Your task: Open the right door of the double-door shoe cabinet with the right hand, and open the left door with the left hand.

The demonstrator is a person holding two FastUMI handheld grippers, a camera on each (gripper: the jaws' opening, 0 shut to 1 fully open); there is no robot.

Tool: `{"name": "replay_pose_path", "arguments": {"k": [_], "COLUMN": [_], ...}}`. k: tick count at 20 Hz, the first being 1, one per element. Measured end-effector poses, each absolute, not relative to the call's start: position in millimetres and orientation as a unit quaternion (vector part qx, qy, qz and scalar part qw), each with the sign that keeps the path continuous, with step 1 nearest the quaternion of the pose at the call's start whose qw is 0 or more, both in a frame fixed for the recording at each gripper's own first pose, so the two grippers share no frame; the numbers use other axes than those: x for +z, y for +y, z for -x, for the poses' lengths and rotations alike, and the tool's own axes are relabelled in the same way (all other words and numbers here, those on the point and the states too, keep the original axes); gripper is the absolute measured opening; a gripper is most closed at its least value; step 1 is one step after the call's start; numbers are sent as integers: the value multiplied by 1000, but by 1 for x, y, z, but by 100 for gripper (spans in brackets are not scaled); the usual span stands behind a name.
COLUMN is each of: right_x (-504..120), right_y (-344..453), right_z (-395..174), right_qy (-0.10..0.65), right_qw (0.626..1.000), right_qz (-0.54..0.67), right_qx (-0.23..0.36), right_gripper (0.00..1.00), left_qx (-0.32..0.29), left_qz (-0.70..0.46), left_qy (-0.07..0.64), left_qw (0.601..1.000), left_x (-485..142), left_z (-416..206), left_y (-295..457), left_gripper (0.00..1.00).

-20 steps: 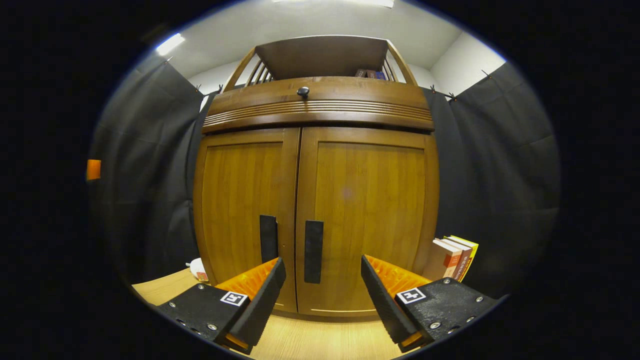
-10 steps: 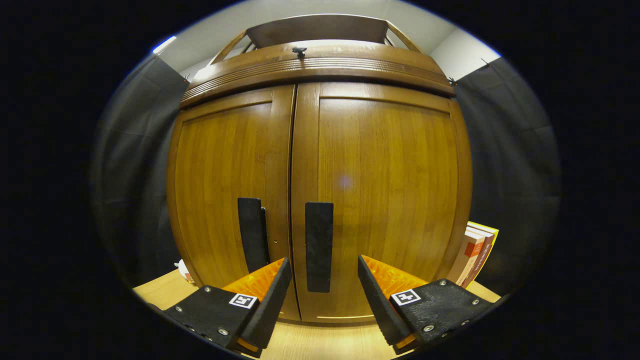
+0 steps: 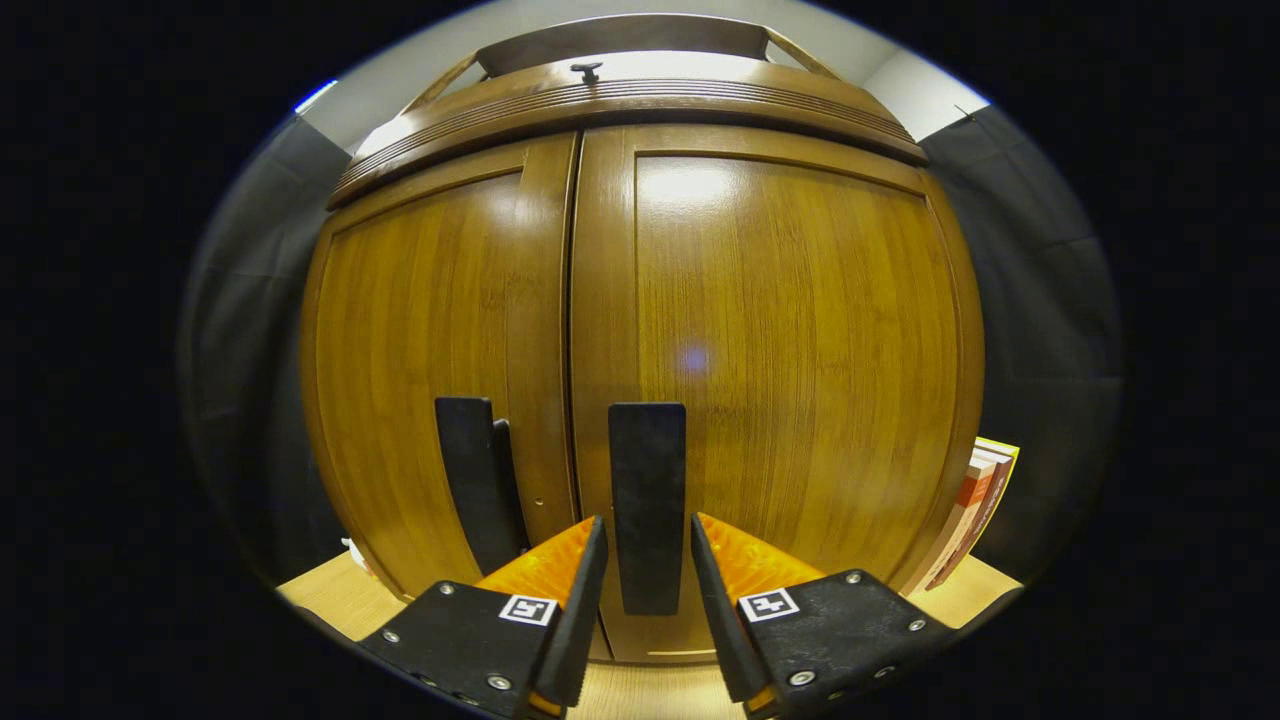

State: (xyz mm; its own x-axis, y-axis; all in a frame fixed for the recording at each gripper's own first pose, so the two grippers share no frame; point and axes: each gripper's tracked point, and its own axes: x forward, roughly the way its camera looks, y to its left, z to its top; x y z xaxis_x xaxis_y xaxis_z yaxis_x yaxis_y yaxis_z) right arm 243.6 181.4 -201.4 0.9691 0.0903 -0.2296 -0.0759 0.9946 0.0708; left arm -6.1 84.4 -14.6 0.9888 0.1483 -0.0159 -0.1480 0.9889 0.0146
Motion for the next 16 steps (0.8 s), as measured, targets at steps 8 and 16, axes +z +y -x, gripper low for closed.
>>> {"name": "replay_pose_path", "arguments": {"k": [8, 16], "right_x": [-203, -188], "right_y": [179, 156], "right_z": [-230, -165], "right_qy": [128, 119], "right_qw": [990, 990], "right_qz": [-38, -43], "right_qx": [45, 66], "right_gripper": [25, 27], "left_qx": [82, 81], "left_qz": [-6, -5], "left_qy": [11, 14], "left_qw": [997, 997], "left_x": [-15, -15], "left_z": [7, 10], "left_y": [86, 84], "left_gripper": [96, 96]}}
